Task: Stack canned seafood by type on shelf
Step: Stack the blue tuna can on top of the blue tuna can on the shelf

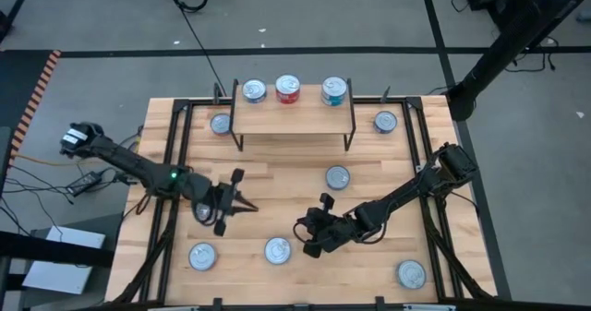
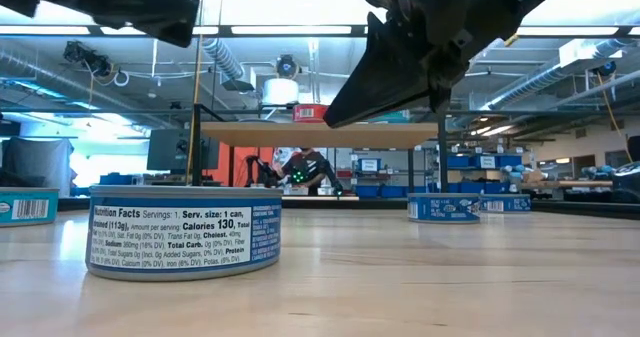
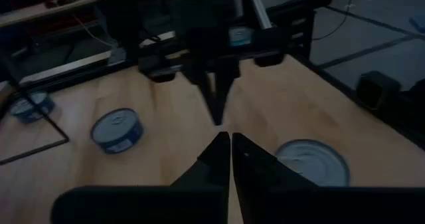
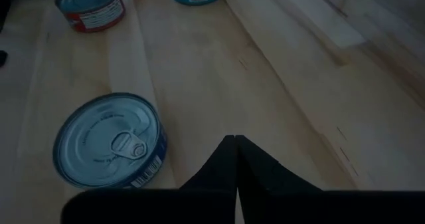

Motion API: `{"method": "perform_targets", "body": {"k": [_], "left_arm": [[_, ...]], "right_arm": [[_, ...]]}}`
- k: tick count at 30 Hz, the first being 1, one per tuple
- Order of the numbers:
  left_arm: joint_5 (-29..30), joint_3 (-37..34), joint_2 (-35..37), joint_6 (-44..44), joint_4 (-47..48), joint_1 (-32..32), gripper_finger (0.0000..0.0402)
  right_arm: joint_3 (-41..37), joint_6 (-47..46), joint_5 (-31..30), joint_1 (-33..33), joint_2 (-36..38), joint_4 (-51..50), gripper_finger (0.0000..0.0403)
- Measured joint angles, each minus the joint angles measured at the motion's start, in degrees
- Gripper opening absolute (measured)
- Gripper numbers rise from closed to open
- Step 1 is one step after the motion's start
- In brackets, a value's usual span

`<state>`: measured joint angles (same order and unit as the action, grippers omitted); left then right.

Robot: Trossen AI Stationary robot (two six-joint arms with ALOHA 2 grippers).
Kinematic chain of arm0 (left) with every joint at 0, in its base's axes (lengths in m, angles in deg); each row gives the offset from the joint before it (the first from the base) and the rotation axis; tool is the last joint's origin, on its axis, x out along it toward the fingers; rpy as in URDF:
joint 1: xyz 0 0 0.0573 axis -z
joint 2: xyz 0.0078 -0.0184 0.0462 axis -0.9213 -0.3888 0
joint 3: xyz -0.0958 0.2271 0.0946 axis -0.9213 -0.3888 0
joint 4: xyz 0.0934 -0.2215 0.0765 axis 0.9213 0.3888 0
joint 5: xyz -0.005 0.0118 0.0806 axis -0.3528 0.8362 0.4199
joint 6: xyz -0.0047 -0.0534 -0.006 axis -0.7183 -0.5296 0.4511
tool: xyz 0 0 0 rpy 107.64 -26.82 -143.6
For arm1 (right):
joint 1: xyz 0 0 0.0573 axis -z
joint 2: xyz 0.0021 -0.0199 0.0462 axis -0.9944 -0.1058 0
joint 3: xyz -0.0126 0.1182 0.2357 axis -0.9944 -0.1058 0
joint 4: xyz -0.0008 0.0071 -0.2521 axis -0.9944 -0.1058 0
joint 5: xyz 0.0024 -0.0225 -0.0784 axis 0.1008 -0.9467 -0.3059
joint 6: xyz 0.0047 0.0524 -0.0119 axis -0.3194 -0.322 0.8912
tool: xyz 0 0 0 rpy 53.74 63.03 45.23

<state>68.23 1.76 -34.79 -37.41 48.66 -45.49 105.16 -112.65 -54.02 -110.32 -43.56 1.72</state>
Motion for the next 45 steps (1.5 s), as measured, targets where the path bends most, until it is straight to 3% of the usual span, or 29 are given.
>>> {"method": "perform_targets", "body": {"k": [9,21,29,34,45], "left_arm": [[6.31,-0.64,-0.05,-1.04,0.86,6.42,0.0019],[4.10,-0.64,-2.22,-4.40,1.55,6.40,0.0019],[3.56,1.14,-14.61,-13.07,-4.07,6.40,0.0019],[-3.06,5.45,-23.08,-18.60,-4.29,6.09,0.0025],[-1.53,14.87,-38.35,-21.56,3.29,4.93,0.0093]], "right_arm": [[-0.02,-0.66,-1.39,-0.04,0.00,-0.99,0.0005],[-0.02,-1.29,-1.46,-0.11,0.00,-2.15,0.0012],[-2.89,-5.35,-1.46,-0.11,0.00,-2.38,0.0012],[-4.00,-7.01,-1.44,-0.09,0.00,-2.38,0.0014],[-4.02,-6.74,-1.44,-0.10,0.00,-1.91,0.0014]]}}
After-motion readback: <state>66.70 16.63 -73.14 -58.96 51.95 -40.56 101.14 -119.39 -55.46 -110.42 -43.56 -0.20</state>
